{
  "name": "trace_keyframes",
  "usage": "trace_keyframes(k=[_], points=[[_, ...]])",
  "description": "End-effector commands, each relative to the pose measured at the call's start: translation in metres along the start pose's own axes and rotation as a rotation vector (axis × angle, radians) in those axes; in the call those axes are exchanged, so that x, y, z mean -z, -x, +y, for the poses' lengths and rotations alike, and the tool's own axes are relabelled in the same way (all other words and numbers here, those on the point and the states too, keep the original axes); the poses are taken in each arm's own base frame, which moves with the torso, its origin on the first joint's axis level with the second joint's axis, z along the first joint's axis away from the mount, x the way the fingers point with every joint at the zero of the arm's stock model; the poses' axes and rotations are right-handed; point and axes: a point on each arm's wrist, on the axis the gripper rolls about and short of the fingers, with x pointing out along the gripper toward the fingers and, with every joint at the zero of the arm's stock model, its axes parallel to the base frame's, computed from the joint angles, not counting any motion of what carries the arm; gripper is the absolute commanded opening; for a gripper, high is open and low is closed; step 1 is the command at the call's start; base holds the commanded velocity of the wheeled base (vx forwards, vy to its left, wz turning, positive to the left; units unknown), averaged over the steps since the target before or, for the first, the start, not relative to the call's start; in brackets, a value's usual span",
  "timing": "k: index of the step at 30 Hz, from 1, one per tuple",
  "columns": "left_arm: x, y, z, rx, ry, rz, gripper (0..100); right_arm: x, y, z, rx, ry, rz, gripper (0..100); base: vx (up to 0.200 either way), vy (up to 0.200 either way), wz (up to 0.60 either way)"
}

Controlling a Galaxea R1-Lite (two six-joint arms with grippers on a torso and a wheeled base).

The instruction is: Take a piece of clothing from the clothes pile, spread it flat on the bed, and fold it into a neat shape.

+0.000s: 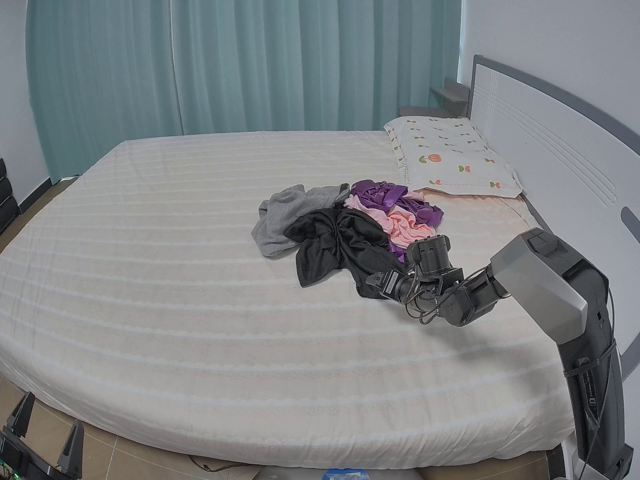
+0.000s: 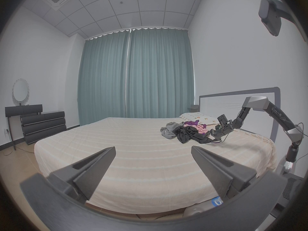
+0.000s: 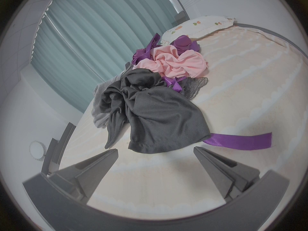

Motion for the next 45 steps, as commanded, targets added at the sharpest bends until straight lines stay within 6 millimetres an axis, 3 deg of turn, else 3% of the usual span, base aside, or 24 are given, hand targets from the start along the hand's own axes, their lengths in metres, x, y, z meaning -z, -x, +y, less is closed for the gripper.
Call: trace_keyframes(k=[1,15,28,37,38,45], points=[[0.005,0.000,0.000,0.000,0.000,0.005,100,0.006,-0.012,-0.003,0.016,-0.015,-0.009,100,0.000,0.000,0.00],[0.005,0.000,0.000,0.000,0.000,0.003,100,0.008,-0.018,0.007,0.016,-0.136,0.011,100,0.000,0.000,0.00],[0.005,0.000,0.000,0.000,0.000,0.003,100,0.011,-0.042,0.002,0.017,-0.178,0.002,100,0.000,0.000,0.00],[0.005,0.000,0.000,0.000,0.000,0.005,100,0.003,-0.057,0.008,0.002,-0.215,-0.090,100,0.000,0.000,0.00],[0.005,0.000,0.000,0.000,0.000,0.005,100,0.003,-0.057,0.009,0.002,-0.215,-0.090,0,0.000,0.000,0.00],[0.005,0.000,0.000,0.000,0.000,0.003,100,0.007,-0.057,0.014,-0.005,-0.211,-0.080,0,0.000,0.000,0.00]])
